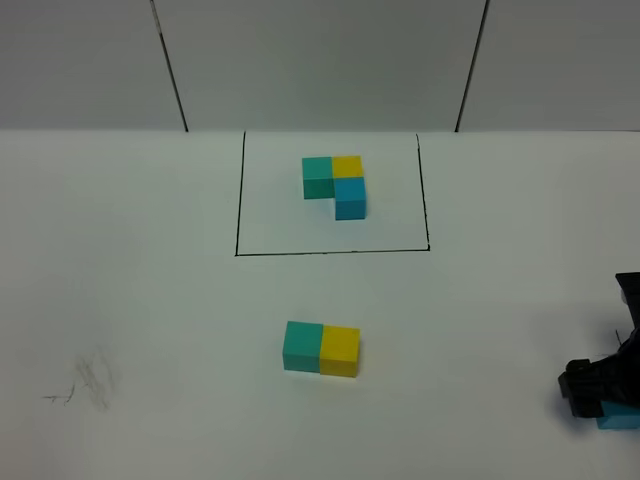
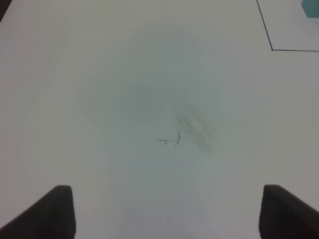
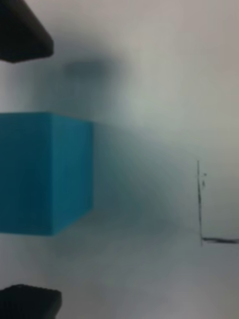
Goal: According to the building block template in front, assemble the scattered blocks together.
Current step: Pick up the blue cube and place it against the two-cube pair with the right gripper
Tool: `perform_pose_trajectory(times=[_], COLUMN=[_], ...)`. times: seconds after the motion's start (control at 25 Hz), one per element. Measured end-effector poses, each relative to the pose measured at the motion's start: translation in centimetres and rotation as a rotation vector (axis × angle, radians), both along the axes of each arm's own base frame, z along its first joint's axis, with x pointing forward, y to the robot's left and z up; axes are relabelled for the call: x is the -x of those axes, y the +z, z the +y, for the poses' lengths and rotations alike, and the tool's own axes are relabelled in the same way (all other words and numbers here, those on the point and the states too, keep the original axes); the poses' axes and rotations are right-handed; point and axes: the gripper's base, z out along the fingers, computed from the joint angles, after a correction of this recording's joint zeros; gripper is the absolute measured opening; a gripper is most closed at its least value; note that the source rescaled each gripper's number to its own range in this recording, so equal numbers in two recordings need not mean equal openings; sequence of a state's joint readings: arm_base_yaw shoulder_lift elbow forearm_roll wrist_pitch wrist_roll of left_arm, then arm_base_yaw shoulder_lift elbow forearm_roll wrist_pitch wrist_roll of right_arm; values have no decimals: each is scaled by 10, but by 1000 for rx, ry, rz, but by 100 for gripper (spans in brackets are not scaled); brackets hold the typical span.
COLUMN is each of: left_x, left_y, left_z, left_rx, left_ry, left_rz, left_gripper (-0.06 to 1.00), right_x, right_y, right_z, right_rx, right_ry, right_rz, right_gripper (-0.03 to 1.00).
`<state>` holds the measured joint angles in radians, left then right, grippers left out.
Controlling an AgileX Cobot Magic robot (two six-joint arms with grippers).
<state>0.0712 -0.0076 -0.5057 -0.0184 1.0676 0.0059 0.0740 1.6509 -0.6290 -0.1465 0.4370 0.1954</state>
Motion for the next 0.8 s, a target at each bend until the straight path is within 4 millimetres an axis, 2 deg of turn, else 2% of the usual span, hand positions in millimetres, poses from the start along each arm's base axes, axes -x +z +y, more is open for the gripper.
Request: perform_pose_trajectory(times=[0.04,0.08,0.12,0.2,0.24,0.4,0.52,0.64,0.8], left_x=[0,0,0,0,0,0,0,0,0], left_y=[0,0,0,0,0,0,0,0,0], left_z=[0,0,0,0,0,0,0,0,0], left_rx=[0,0,0,0,0,0,0,0,0], left_ry=[0,0,0,0,0,0,0,0,0], left_rz=[0,0,0,0,0,0,0,0,0], left_gripper=[64,64,64,64,64,64,64,64,64], right_x=[0,0,0,0,0,0,3,5,14], right_y=[-1,-2,-2,-2,-2,1,17,40,60], right_z=[0,0,0,0,0,1,10,32,78], right_rx=[1,3,6,12,13,23,10,-54,-164], right_ry=[4,12,26,55,68,90,85,95,179], right_rz=[4,9,9,10,9,32,65,41,-44], right_gripper=[67,55,39,0,3,2,2,2,2])
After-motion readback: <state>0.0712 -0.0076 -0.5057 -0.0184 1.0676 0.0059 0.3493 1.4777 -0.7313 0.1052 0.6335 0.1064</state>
